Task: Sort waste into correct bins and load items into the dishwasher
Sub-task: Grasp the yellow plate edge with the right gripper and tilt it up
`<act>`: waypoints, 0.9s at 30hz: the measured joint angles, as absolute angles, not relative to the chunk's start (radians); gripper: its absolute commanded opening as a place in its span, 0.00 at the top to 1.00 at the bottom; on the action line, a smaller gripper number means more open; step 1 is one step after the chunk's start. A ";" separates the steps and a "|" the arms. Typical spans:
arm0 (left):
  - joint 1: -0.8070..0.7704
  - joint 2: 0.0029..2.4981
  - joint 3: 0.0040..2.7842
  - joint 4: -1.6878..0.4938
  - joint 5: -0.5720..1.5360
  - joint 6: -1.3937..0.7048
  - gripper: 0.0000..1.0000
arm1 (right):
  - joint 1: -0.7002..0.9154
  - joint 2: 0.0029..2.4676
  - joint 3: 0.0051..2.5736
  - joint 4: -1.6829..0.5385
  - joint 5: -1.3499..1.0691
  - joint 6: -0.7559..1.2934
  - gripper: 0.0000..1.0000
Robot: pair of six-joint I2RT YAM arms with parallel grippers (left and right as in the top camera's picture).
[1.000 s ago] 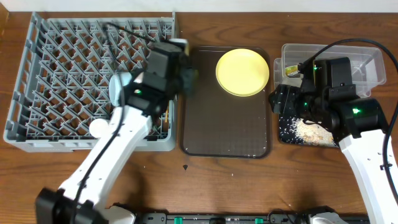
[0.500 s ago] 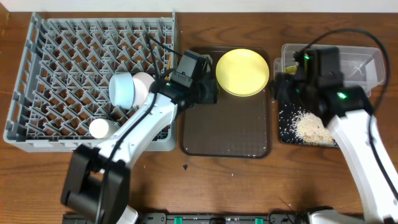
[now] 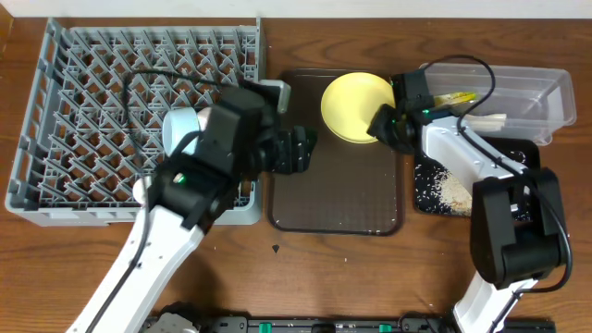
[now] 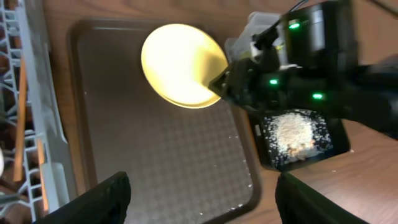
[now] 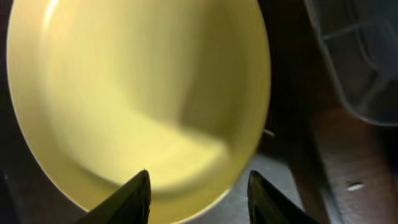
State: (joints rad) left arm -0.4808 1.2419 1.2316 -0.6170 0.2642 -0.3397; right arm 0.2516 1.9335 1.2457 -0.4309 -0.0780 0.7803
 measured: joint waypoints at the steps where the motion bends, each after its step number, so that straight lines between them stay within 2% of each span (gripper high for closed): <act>1: -0.481 1.227 1.232 -0.625 0.264 -0.340 0.24 | 0.255 1.938 1.248 -0.427 -0.063 0.797 0.60; 3: -0.481 1.205 1.232 -0.640 0.264 -0.340 0.24 | 0.260 1.950 1.256 -0.417 -0.039 0.826 0.71; 4: -0.481 1.199 1.232 -0.649 0.265 -0.340 0.24 | 0.264 1.956 1.259 -0.409 -0.029 0.838 0.73; 7: -0.481 1.197 1.232 -0.672 0.264 -0.340 0.24 | 0.266 1.969 1.269 -0.403 -0.006 0.857 0.62; 10: -0.481 1.197 1.232 -0.680 0.265 -0.340 0.24 | 0.266 1.969 1.274 -0.413 -0.003 0.863 0.58; 20: -0.481 1.197 1.232 -0.682 0.265 -0.340 0.23 | 0.315 1.970 1.265 -0.435 -0.064 0.774 0.58; 27: -0.481 1.197 1.232 -0.691 0.264 -0.340 0.23 | 0.385 1.958 1.241 -0.475 -0.072 0.727 0.51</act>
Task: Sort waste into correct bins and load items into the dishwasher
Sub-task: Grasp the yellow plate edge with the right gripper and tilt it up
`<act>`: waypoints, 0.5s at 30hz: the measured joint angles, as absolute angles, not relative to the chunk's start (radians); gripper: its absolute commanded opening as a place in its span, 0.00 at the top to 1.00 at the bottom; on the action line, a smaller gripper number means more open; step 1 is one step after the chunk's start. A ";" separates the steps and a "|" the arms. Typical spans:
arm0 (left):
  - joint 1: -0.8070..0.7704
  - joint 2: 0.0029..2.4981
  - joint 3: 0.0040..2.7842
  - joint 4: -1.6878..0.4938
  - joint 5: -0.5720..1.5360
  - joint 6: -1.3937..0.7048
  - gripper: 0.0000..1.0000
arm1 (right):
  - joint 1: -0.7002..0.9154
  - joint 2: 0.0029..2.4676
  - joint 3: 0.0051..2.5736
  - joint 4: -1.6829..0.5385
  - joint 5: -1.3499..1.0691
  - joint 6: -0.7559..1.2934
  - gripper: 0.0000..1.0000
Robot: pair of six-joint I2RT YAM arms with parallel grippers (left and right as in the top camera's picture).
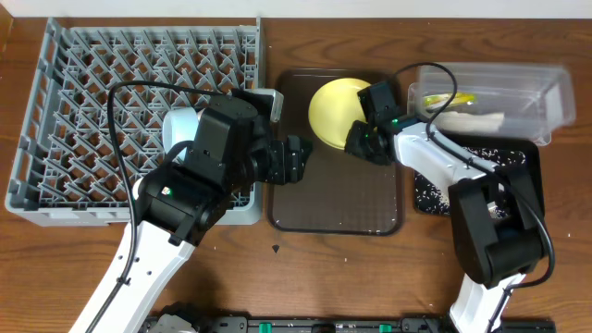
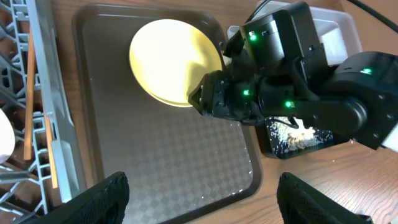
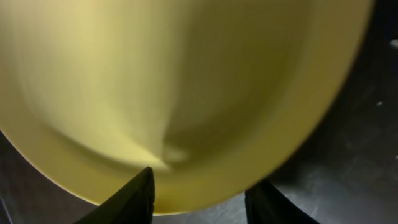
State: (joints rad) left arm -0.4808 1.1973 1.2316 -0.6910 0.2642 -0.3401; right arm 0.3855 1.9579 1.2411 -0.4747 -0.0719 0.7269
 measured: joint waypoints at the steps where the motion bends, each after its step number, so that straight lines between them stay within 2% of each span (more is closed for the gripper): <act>1: -0.481 1.197 1.232 -0.693 0.265 -0.340 0.23 | 0.387 1.946 1.240 -0.475 -0.064 0.722 0.50; 9: -0.481 1.197 1.232 -0.693 0.265 -0.339 0.23 | 0.371 1.876 1.240 -0.506 -0.010 0.756 0.48; 13: -0.481 1.197 1.232 -0.694 0.265 -0.339 0.23 | 0.353 1.880 1.239 -0.508 0.030 0.812 0.51; 15: -0.481 1.197 1.232 -0.699 0.264 -0.339 0.23 | 0.351 1.892 1.239 -0.506 0.045 0.838 0.60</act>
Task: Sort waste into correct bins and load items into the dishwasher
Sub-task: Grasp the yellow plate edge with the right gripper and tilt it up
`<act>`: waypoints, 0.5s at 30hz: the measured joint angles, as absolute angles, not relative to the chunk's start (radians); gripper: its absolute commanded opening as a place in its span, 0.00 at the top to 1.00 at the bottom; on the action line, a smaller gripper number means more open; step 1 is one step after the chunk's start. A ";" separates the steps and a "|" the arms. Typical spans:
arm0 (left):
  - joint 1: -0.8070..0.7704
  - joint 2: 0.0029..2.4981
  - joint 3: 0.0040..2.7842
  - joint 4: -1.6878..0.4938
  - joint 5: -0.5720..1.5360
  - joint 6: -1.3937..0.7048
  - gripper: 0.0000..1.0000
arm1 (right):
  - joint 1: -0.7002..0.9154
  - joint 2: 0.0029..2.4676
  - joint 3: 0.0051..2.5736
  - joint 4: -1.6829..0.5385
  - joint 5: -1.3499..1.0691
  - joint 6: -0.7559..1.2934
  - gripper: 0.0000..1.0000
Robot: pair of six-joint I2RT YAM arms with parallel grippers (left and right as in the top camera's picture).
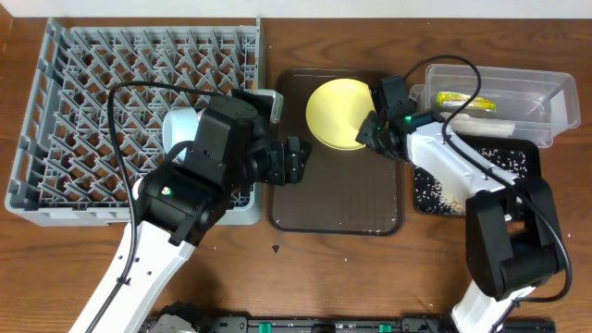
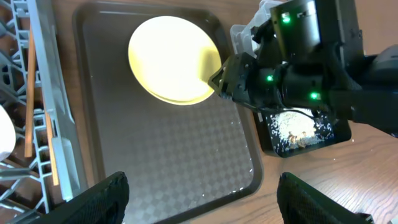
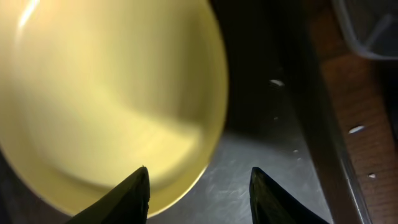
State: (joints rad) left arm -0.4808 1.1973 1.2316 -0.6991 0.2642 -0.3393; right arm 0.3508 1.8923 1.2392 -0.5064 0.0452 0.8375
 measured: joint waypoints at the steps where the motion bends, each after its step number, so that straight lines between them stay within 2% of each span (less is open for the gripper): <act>1: -0.481 1.197 1.232 -0.701 0.265 -0.339 0.23 | 0.351 1.906 1.239 -0.505 0.051 0.852 0.65; 6: -0.481 1.197 1.232 -0.701 0.263 -0.339 0.23 | 0.351 1.978 1.239 -0.479 0.061 0.888 0.78; 10: -0.481 1.197 1.232 -0.701 0.256 -0.339 0.19 | 0.351 1.981 1.240 -0.470 0.064 0.895 0.99; 15: -0.481 1.197 1.232 -0.702 0.249 -0.336 0.19 | 0.349 1.975 1.242 -0.468 0.050 0.863 0.99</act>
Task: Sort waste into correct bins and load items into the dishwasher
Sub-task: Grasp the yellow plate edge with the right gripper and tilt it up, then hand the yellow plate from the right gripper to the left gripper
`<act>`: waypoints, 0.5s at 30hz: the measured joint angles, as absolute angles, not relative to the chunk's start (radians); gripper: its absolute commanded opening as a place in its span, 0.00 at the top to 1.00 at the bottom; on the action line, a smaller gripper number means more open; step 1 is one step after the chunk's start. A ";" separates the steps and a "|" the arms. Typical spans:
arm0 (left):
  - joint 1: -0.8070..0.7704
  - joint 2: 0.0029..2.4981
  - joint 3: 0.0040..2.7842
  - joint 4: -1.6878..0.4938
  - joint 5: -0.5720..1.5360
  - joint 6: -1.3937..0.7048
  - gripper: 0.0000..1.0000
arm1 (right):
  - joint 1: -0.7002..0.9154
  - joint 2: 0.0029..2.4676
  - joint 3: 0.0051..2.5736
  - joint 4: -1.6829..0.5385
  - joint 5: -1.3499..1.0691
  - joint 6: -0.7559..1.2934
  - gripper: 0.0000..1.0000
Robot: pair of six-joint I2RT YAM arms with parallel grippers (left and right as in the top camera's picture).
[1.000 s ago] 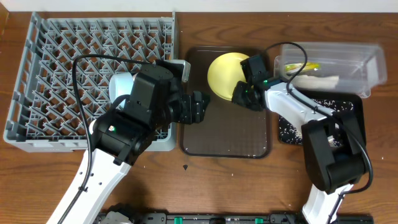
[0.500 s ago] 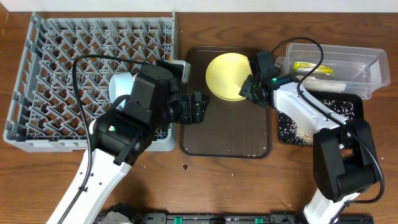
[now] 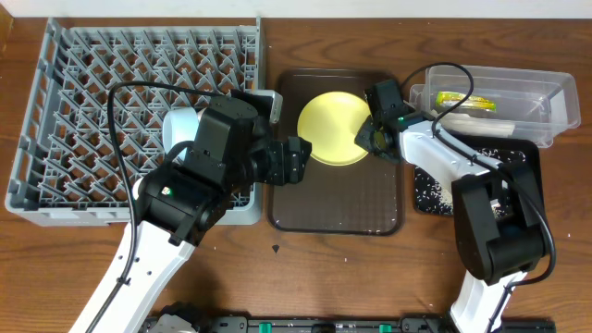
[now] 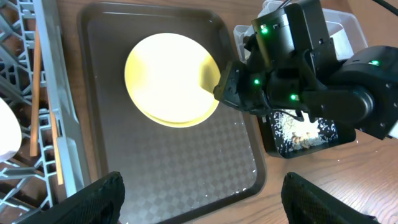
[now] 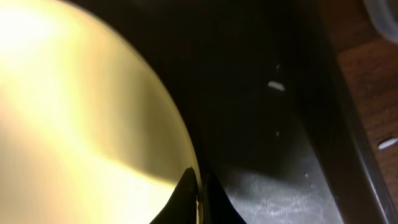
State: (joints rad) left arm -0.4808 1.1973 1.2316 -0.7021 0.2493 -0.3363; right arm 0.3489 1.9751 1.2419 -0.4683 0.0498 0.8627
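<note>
A round yellow plate (image 3: 331, 129) lies in the back half of the brown tray (image 3: 338, 208). My right gripper (image 3: 367, 141) is at the plate's right rim, its two dark fingers pinched together on the thin edge (image 5: 196, 194); the plate (image 5: 81, 124) fills the left of the right wrist view. My left gripper (image 3: 296, 159) hovers open over the tray's left edge. In the left wrist view its fingertips (image 4: 102, 196) stand far apart with nothing between them, above the plate (image 4: 171, 78).
A grey dish rack (image 3: 92, 83) fills the left, with a white cup (image 3: 180, 125) at its near right and chopsticks (image 4: 37, 56) inside. A clear plastic bin (image 3: 518, 88) holding a yellow wrapper stands at back right. Before it is a black tray with crumbs (image 3: 444, 190).
My right gripper was open at the plate's right rim and is now shut on that rim. The plate sits slightly further left and nearer. The left arm has not moved.
The plate lay at the tray's back right corner with my right gripper open over it. A second later it lay further left, the gripper still open on it. Then the open gripper was at its right rim, and now it is shut there. My left gripper stayed open.
</note>
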 measured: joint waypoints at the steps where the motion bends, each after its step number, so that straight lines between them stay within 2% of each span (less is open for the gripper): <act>1: -0.480 1.197 1.232 -0.703 0.247 -0.336 0.18 | 0.349 1.968 1.242 -0.471 0.043 0.848 0.99; 13: -0.481 1.197 1.232 -0.704 0.233 -0.336 0.17 | 0.300 1.744 1.240 -0.511 -0.034 0.610 0.99; 15: -0.480 1.197 1.232 -0.704 0.233 -0.336 0.14 | 0.268 1.709 1.240 -0.511 -0.083 0.558 0.99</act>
State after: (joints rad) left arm -0.4805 1.1973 1.2316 -0.7044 0.2329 -0.3363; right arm 0.2680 1.7092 1.2396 -0.5114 -0.0830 0.5575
